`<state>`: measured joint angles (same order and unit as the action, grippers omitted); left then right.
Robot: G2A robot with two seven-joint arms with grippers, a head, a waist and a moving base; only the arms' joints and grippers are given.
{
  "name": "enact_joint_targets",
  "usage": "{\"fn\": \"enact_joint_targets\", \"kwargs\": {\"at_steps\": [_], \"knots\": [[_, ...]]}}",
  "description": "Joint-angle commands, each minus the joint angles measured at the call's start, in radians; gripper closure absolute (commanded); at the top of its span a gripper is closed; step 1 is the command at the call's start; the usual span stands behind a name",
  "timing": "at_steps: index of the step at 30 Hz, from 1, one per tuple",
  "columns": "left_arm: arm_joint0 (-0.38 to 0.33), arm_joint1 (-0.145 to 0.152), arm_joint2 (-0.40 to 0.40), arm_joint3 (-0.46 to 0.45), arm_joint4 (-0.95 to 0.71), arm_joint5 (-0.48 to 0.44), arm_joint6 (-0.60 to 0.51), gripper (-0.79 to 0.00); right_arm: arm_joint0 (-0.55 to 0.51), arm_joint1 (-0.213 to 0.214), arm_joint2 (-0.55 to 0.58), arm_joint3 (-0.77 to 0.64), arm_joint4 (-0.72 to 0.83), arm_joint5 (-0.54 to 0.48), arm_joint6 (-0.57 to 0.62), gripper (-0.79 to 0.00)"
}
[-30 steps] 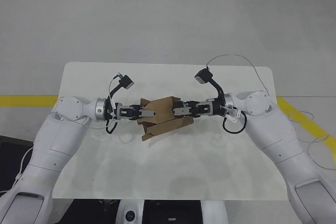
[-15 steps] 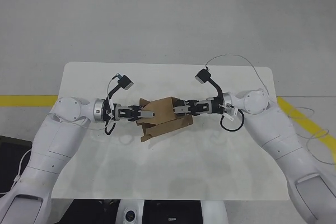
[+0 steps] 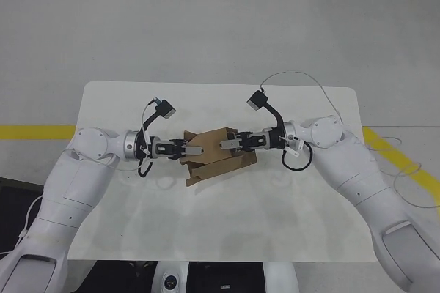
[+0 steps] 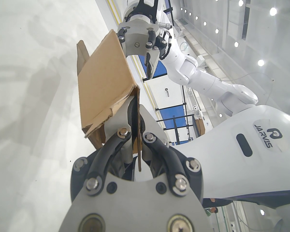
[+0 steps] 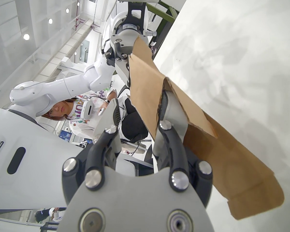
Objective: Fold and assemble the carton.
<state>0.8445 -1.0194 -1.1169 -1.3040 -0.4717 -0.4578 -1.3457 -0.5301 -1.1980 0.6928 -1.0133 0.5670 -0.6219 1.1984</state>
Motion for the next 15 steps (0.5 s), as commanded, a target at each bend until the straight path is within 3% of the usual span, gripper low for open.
{"fn": "enact_joint_targets", "kwargs": {"at_steps": [1,15], "knots": [[0.0,0.0,0.002,0.001,-0.001,0.0,-0.001,0.0,0.004,-0.002,-0.007,0.001,0.014,0.003,0.003,-0.296],[-0.003,0.0,0.003,0.007,-0.012,0.003,-0.004,0.0,0.033,-0.019,-0.063,0.018,0.045,-0.003,-0.003,-0.225]]}}
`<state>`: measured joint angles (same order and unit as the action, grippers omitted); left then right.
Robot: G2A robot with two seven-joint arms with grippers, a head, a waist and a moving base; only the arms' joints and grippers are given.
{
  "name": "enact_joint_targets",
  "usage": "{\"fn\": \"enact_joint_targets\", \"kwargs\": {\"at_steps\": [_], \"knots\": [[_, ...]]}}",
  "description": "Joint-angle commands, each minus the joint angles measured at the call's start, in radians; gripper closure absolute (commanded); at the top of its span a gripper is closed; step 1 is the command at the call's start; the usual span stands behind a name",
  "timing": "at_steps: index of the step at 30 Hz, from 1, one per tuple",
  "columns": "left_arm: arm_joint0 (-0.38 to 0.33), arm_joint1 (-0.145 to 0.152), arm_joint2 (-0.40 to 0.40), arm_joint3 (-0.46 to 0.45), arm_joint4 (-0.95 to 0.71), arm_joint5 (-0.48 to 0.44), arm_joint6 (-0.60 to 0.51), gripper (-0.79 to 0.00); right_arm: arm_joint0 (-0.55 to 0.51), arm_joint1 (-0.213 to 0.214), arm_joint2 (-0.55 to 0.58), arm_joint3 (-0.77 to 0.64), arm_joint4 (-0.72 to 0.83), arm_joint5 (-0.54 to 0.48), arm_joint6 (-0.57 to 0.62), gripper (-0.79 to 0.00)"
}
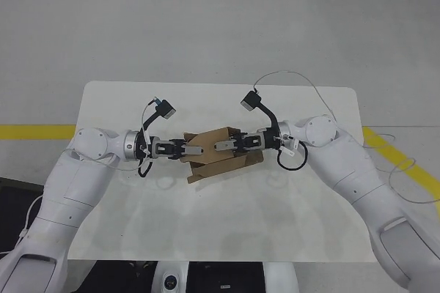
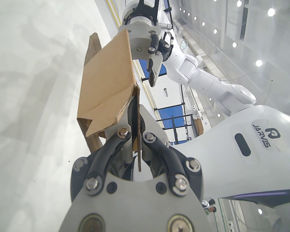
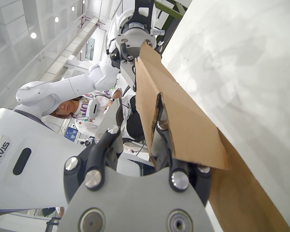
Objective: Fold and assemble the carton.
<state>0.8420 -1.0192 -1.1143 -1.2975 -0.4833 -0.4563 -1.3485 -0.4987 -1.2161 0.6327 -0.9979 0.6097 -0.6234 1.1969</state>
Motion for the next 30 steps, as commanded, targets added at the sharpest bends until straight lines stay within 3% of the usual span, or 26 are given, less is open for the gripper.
{"fn": "enact_joint_targets", "kwargs": {"at_steps": [1,5,8,12,14,15,16,30], "knots": [[-0.001,0.0,0.0,0.001,-0.001,0.001,-0.001,0.0,0.004,-0.002,-0.006,0.004,0.003,-0.002,-0.002,-0.215],[-0.002,0.0,0.001,0.002,-0.003,0.003,-0.005,0.0,0.011,-0.005,-0.017,0.011,0.007,-0.004,-0.004,-0.129],[-0.002,0.0,0.002,0.003,-0.004,0.004,-0.006,0.0,0.015,-0.006,-0.023,0.015,0.011,-0.004,-0.004,0.0],[-0.002,0.0,0.004,0.004,-0.004,0.006,-0.007,0.0,0.018,-0.007,-0.03,0.019,0.018,-0.004,-0.004,0.0],[-0.002,0.0,0.005,0.005,-0.008,0.012,-0.009,-0.357,0.019,-0.007,-0.033,0.024,0.019,-0.006,-0.006,0.0],[-0.003,0.0,0.004,0.005,-0.009,0.014,-0.01,-0.702,0.019,-0.008,-0.035,0.024,0.021,-0.007,-0.007,0.0],[-0.003,0.001,0.004,0.006,-0.011,0.017,-0.013,-0.785,0.02,-0.008,-0.036,0.026,0.022,-0.008,-0.008,0.0],[0.011,0.005,-0.026,-0.019,-0.125,0.062,-0.056,-0.785,0.029,-0.01,-0.036,0.078,-0.009,-0.043,-0.043,0.0]]}}
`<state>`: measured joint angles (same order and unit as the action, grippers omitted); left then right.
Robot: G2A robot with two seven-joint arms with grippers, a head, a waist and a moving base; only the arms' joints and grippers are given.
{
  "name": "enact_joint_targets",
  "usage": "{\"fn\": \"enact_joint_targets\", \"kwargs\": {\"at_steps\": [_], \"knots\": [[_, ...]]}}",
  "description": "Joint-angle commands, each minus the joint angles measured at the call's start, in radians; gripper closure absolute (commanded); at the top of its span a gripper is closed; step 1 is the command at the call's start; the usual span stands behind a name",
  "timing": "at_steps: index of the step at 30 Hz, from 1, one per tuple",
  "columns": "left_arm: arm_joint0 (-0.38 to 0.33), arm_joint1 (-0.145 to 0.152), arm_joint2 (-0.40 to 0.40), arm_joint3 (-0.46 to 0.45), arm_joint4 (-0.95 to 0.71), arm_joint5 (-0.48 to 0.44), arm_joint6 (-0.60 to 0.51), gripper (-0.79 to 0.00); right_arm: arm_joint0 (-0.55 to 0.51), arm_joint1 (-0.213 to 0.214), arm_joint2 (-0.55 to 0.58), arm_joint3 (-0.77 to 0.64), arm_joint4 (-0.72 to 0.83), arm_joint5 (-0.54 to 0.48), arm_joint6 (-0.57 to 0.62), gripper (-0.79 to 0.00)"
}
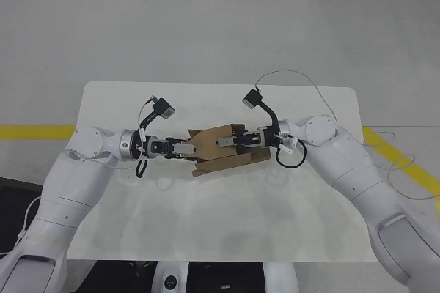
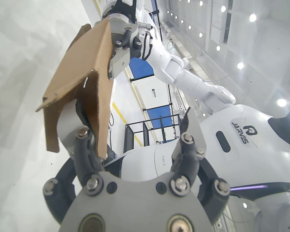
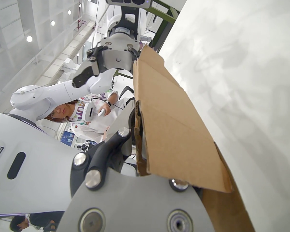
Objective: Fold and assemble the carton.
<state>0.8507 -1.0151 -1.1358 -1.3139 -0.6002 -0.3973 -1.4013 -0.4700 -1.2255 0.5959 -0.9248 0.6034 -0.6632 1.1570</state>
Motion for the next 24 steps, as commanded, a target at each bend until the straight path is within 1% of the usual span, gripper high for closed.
{"fn": "enact_joint_targets", "kwargs": {"at_steps": [1,11,19,24], "knots": [[0.004,0.002,-0.008,-0.007,-0.017,0.007,-0.008,-0.785,0.001,-0.002,0.002,0.011,-0.004,-0.005,-0.005,0.0],[0.026,0.007,-0.046,-0.057,-0.096,0.037,-0.035,-0.785,0.006,-0.02,0.006,0.04,-0.035,-0.013,-0.013,0.0],[0.02,-0.001,-0.019,-0.069,-0.092,0.045,-0.007,-0.785,0.004,-0.05,-0.011,0.041,-0.033,-0.006,-0.006,0.0],[0.013,-0.004,-0.011,-0.072,-0.044,0.026,0.025,-0.785,0.006,-0.061,-0.008,0.037,-0.029,-0.007,-0.007,0.0]]}}
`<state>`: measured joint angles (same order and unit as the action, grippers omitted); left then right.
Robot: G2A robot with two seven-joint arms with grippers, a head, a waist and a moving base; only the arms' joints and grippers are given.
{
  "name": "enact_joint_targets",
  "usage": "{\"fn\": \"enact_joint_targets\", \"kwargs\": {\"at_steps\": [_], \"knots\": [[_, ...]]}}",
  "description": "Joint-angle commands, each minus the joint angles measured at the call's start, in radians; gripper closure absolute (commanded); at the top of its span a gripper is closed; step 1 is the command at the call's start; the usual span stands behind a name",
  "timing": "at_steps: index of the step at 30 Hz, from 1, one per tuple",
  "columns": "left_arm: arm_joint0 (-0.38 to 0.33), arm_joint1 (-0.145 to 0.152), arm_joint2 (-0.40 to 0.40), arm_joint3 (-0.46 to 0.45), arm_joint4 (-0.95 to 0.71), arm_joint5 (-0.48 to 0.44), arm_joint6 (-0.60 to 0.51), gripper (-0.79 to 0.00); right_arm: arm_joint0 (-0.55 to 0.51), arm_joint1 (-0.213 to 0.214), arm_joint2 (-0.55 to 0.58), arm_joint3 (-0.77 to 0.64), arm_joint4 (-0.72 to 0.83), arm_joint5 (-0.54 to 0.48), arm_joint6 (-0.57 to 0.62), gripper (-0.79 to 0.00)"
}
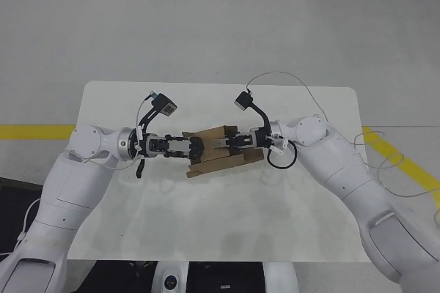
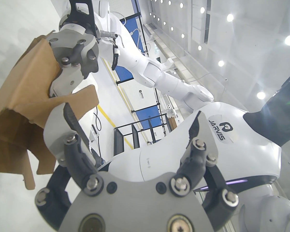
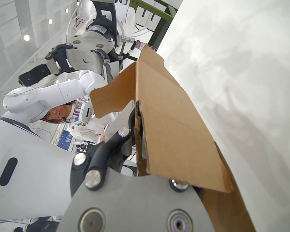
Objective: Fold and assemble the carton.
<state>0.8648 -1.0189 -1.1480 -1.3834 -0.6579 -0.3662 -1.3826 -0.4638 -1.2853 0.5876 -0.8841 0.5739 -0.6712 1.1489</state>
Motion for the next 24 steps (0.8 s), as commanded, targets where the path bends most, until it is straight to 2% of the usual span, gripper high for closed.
{"fn": "enact_joint_targets", "kwargs": {"at_steps": [1,14,24], "knots": [[-0.001,-0.001,0.003,-0.004,0.022,-0.01,0.012,-0.785,-0.001,-0.003,0.001,-0.007,0.002,0.003,0.003,0.0],[0.007,-0.001,0.01,-0.029,0.117,-0.041,0.059,-0.785,-0.012,-0.01,0.019,-0.025,-0.011,0.011,0.011,0.0],[0.015,0.001,0.002,-0.038,0.119,-0.042,0.062,-0.785,-0.019,-0.012,0.041,-0.008,-0.013,0.014,0.014,0.0]]}}
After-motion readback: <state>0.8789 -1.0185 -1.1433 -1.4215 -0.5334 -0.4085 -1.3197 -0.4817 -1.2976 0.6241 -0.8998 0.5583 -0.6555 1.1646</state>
